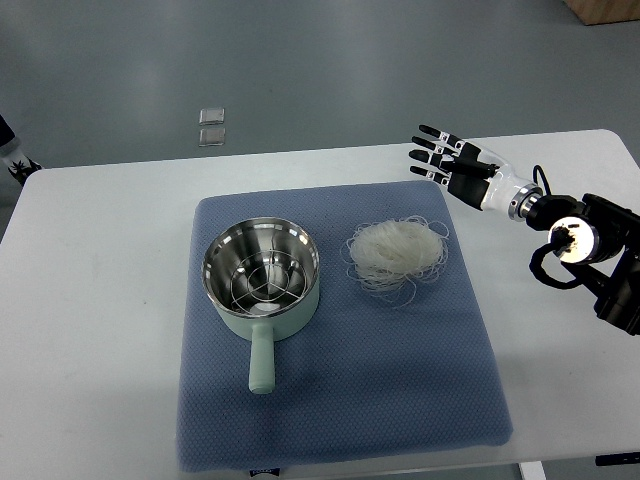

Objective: Put vermicelli into pot with right hand
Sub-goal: 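Move the right hand toward the white vermicelli bundle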

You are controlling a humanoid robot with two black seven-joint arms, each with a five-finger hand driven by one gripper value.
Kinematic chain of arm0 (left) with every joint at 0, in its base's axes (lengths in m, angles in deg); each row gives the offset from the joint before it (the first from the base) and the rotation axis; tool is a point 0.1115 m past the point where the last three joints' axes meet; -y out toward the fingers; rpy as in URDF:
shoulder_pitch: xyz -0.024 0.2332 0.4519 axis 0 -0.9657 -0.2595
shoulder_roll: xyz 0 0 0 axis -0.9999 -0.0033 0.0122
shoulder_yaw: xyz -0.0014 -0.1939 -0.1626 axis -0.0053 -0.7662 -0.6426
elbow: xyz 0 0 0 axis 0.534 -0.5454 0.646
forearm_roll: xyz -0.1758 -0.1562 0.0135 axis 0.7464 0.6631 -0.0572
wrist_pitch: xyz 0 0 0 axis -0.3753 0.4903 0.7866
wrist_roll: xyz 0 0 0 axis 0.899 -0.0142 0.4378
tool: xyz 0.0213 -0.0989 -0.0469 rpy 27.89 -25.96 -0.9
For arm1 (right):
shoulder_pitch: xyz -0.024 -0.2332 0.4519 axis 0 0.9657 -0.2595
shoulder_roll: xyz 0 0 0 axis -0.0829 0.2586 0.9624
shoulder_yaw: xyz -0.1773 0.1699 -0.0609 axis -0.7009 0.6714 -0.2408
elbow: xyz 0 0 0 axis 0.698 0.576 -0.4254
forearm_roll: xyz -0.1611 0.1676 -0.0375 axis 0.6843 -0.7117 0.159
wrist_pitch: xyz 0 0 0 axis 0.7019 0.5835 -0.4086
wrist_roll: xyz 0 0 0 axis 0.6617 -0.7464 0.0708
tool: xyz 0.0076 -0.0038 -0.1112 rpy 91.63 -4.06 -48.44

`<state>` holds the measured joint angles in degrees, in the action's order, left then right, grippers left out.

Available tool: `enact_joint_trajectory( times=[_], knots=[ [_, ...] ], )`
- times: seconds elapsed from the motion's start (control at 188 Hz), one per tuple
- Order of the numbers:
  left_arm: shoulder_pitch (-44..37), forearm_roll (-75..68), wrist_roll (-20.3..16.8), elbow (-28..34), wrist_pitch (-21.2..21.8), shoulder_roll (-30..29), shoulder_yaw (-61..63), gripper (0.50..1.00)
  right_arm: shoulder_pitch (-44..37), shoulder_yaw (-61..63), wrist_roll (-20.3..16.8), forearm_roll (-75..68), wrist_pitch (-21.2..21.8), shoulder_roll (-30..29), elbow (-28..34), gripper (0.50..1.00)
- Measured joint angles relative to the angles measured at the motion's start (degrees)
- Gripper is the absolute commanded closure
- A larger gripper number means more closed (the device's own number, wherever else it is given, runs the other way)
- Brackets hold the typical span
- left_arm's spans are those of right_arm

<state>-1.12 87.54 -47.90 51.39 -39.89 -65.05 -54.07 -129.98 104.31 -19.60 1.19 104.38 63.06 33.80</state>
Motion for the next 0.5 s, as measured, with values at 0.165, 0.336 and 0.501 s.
enact_joint_trajectory(
  times=[0.165, 0.336, 0.501],
  knots=[
    [0.00, 0.00, 0.00, -0.21, 0.00, 0.00, 0.00, 0.500, 0.00, 0.23, 0.00, -0.13, 0.00, -0.04, 0.00, 0.572],
    [0.00, 0.00, -0.49, -0.39, 0.14, 0.00, -0.02, 0.500, -0.09, 0.50, 0.02, -0.17, 0.33, -0.44, 0.00, 0.572],
    [0.00, 0.00, -0.53, 0.01, 0.19, 0.00, 0.15, 0.500, -0.10, 0.31, -0.08, -0.14, -0.15, -0.50, -0.05, 0.572]
  ],
)
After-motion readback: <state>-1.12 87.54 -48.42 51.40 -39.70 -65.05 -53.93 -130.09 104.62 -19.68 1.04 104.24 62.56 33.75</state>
